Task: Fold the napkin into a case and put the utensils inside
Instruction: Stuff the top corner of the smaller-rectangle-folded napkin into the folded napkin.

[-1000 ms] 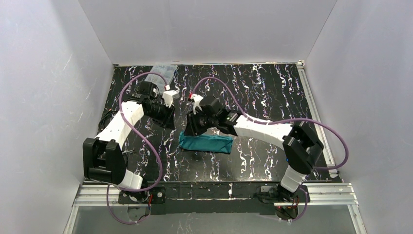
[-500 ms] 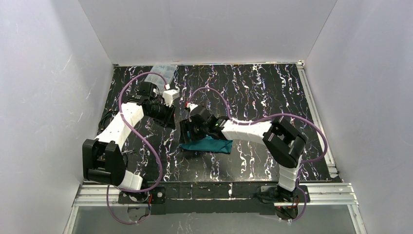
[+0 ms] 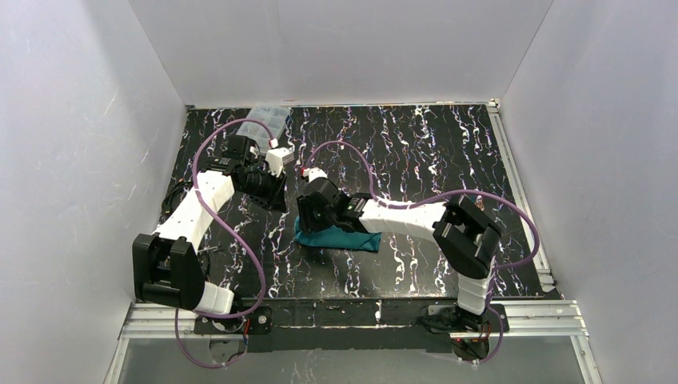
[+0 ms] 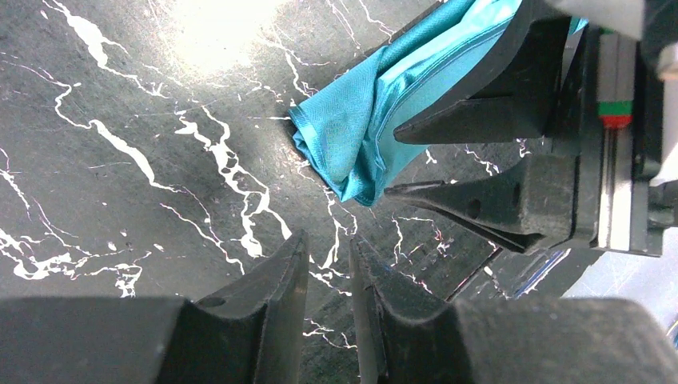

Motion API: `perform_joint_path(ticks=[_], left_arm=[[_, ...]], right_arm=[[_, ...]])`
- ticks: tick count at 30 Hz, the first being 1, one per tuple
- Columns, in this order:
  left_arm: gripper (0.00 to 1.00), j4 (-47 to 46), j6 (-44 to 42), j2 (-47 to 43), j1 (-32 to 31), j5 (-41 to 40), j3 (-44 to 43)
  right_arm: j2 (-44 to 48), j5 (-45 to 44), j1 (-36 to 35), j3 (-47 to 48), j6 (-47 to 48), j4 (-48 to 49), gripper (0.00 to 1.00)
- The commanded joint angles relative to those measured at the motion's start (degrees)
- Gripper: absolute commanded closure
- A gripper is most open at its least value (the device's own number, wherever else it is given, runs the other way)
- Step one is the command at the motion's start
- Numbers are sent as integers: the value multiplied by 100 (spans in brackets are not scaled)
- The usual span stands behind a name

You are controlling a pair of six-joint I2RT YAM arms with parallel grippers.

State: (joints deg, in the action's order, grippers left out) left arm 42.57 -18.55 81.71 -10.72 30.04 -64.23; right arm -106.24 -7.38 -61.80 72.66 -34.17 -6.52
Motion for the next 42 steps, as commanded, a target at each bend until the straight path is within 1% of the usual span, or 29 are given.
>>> perform_joint_path(ticks=[1,2,6,7,9,10,11,13,14,16,18,20,22,25,29,35,38,42], left_arm=[[76,222,-148,-121,-9,75,-88],[75,223,-172,-133,-9,68,-63],[76,217,-239,-174,-15,127,-12],[76,222,-244,-173,-17,166,-2],[75,212,-222,-174,-18,210,4],[75,190,-209,-169,-18,223,21],[74,188,-217,-173,-13,248,30],[75,190,-243,-174,-29,252,54],[75,188,-258,-176,-34,244,71],[74,183,-266,-178,-35,233,94],[75,182,-284,-175,-35,215,111],[75,183,-295,-187,-35,213,120],[75,183,-307,-196,-35,213,116],[75,193,-301,-167,-31,205,69],[75,213,-319,-174,-33,230,23],[76,220,-399,-230,-35,196,84],[76,225,-425,-228,-35,203,95],[76,239,-502,-221,-31,219,109]], right_arm=[[-25,-144,-4,292,29,107,56],[-36,-157,-3,292,37,123,58],[-74,-195,-2,303,34,142,77],[-73,-200,-2,294,29,139,79],[-60,-203,4,276,24,133,80],[-54,-203,9,263,13,121,79],[-29,-203,10,247,8,111,73],[60,-236,2,211,-6,56,54],[108,-264,7,186,-8,32,48],[223,-428,5,150,-25,-82,45],[354,-633,-15,87,-100,-198,46],[469,-755,-46,-44,-249,-189,50],[493,-612,-63,-181,-390,-29,52],[288,-293,-110,-191,-589,14,53],[139,-163,-139,-143,-634,116,53],[35,-128,-132,-31,-609,226,47],[-109,-155,-127,86,-606,196,48],[-283,-281,-114,300,-593,-77,49]])
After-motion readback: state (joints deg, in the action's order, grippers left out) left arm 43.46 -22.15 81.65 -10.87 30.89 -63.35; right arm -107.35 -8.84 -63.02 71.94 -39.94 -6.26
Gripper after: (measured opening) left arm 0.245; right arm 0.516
